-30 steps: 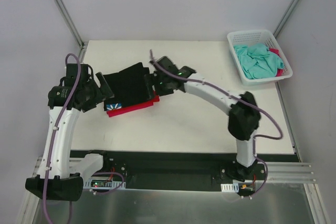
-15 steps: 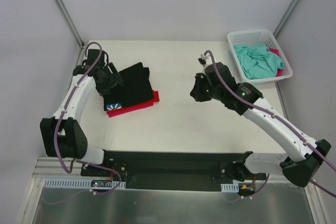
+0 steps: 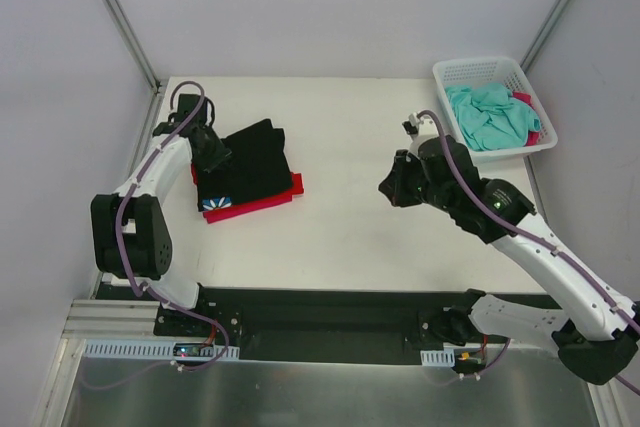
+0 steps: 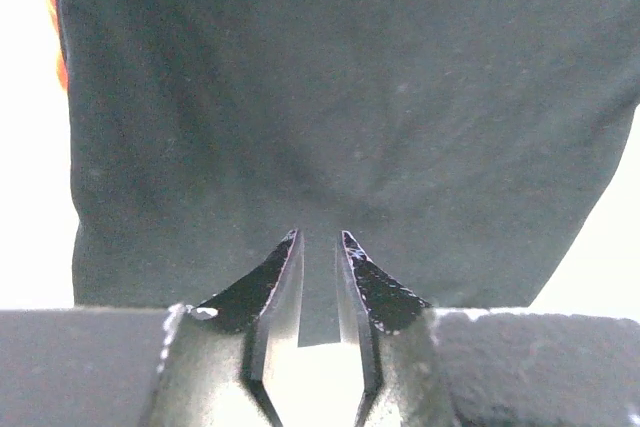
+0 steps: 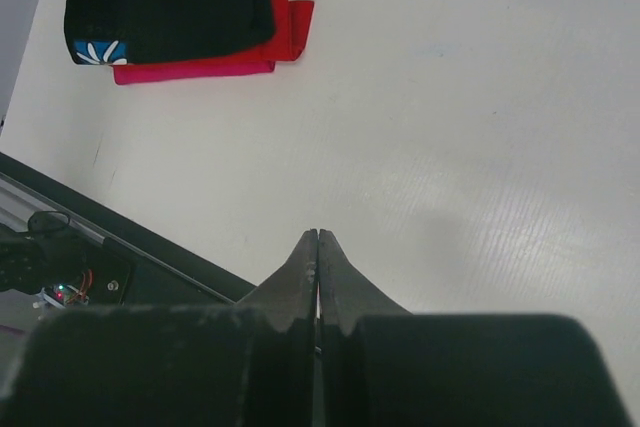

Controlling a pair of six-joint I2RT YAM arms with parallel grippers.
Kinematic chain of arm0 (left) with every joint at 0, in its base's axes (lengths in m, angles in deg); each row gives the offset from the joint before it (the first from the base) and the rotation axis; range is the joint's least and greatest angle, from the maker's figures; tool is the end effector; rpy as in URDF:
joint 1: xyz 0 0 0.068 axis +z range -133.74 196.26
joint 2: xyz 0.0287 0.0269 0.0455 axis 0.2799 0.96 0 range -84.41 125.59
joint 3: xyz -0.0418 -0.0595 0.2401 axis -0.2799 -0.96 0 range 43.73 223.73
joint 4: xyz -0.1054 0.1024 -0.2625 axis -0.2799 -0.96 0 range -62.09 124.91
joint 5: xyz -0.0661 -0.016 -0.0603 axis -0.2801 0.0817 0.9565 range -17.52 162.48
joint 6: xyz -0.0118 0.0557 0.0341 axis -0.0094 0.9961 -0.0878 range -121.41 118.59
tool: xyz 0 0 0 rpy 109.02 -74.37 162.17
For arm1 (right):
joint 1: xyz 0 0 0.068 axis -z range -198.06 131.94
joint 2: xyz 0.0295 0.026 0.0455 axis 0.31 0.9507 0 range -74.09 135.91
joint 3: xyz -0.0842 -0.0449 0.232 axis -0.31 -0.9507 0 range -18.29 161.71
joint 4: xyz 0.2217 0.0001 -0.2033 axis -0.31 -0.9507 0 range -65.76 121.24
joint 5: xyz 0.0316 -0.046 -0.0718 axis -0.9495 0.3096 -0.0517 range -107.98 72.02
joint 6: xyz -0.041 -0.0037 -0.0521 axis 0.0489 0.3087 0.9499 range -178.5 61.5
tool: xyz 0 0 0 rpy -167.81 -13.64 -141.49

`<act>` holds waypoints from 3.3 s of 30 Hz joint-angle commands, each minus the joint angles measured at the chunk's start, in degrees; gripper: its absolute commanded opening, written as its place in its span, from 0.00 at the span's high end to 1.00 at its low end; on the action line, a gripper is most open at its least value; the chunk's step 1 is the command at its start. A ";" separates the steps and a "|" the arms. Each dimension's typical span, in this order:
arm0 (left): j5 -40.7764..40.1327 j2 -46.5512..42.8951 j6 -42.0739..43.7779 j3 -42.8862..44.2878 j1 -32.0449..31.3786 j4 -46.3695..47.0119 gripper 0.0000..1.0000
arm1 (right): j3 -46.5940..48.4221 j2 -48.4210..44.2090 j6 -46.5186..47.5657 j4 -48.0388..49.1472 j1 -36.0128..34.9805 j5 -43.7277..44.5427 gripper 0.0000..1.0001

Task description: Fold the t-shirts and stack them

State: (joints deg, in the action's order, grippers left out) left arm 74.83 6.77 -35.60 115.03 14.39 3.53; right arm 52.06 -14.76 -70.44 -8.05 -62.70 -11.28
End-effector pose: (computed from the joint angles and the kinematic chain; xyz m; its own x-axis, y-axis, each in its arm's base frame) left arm 0.3939 -0.0150 0.2149 -0.6773 -0.5398 -0.4999 -0.3901 0.8396 -0.3781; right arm 0.2021 0.1910 0.3750 -0.4589 -0.1644 -0.8731 -0.5415 0.8309 0.1281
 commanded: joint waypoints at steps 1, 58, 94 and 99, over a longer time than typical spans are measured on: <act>-3.57 -2.32 -2.02 -3.80 0.29 0.96 0.82 | -1.96 -0.36 0.17 -0.53 0.08 0.95 0.99; -6.48 -3.81 -16.34 -16.63 -17.03 4.39 1.00 | -10.14 -5.01 -2.21 -0.88 0.26 0.77 0.99; 2.49 20.79 -10.19 2.67 4.15 9.94 1.00 | -9.00 -6.86 1.57 -6.50 3.07 1.12 0.99; 1.09 24.13 -9.31 8.57 7.22 7.91 1.00 | -8.12 -8.79 2.36 -9.31 4.48 1.21 0.99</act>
State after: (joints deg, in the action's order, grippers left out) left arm 79.47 28.41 -47.25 119.34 18.67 13.50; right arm 41.80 -21.09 -69.75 -13.71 -59.14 -11.08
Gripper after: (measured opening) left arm 0.002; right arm 0.010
